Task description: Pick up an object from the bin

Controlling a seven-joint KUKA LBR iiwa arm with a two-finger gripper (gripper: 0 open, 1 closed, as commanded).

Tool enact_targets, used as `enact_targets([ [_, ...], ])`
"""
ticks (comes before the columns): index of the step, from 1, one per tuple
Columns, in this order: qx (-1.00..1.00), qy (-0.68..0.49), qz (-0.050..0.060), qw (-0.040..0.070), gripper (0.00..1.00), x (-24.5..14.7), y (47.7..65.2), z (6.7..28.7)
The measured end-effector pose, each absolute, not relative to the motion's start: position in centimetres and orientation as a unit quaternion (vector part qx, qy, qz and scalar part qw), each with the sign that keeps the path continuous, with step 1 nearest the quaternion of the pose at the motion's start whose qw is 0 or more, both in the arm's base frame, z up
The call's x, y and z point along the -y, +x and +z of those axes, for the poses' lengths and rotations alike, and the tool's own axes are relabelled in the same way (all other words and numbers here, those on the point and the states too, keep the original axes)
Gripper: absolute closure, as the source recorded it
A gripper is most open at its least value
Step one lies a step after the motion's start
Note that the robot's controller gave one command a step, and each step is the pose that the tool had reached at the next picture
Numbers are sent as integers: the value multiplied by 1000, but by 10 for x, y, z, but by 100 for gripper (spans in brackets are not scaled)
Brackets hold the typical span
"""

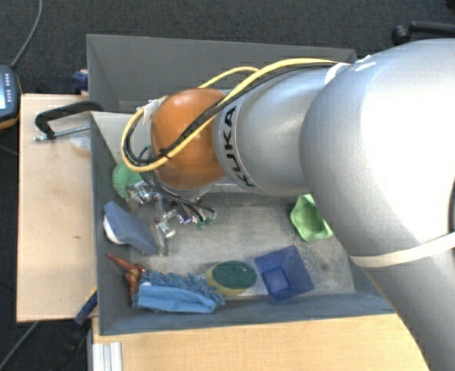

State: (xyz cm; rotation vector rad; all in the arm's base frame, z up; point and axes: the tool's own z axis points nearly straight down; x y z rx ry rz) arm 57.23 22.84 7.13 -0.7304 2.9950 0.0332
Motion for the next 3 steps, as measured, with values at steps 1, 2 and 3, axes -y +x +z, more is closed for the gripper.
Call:
enact_targets([
  [1, -958, -285, 10, 30, 0, -227, 517, 71],
  [2, -952, -304, 11, 34, 0, -215, 504, 72],
  [3, -952, -304, 10, 33, 100, -214, 503, 71],
])
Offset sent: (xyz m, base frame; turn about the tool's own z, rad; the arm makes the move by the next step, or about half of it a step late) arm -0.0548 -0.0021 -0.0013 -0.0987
